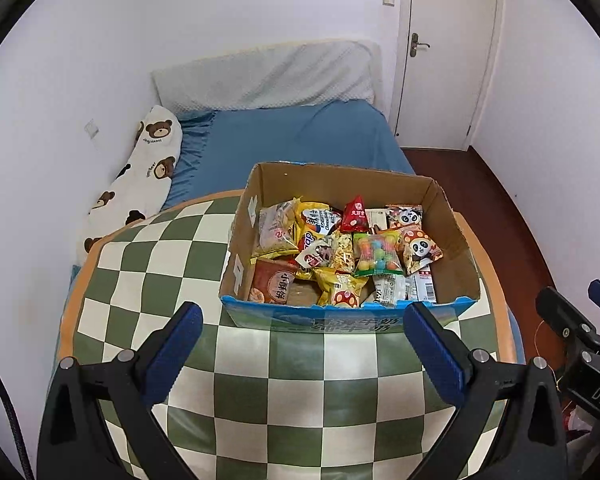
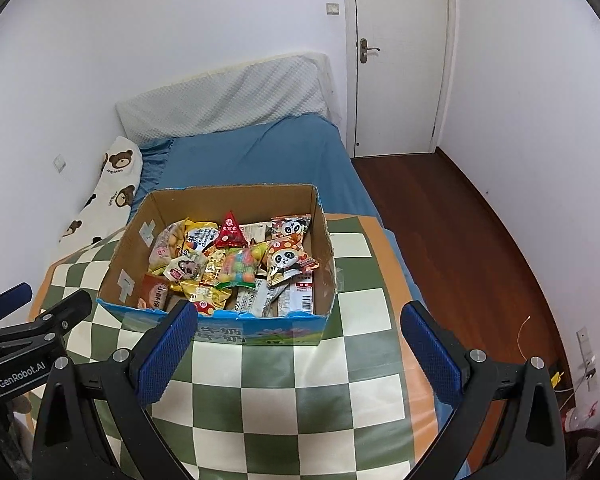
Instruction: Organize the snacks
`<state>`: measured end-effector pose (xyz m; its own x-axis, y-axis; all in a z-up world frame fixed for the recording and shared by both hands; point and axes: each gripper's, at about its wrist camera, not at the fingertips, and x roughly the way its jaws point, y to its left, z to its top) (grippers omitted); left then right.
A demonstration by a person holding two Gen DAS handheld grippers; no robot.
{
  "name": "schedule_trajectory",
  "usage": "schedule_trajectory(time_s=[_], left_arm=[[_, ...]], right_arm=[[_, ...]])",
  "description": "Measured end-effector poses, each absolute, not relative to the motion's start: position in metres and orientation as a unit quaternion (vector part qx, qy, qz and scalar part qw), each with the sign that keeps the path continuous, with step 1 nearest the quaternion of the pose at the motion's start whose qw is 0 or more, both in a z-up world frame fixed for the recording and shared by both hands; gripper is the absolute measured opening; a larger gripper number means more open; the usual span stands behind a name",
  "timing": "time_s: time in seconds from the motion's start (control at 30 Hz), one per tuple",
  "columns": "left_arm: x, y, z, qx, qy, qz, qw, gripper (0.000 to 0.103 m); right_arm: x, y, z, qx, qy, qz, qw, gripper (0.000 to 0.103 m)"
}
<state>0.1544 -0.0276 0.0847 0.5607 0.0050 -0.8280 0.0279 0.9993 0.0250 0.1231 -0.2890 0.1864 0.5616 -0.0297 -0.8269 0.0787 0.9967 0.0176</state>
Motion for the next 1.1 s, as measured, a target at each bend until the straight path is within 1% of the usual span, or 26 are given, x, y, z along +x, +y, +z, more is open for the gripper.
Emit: schedule_trajectory(time_s=[1.1], left_arm=[[0.1521,-0.0183,0.0813,0.011,0.475,-0.001,0.880,0.103]], right_arm=[[0.1236,-0.2835,0.1811,0.006,0.483,-0.024,0.875,0.103]])
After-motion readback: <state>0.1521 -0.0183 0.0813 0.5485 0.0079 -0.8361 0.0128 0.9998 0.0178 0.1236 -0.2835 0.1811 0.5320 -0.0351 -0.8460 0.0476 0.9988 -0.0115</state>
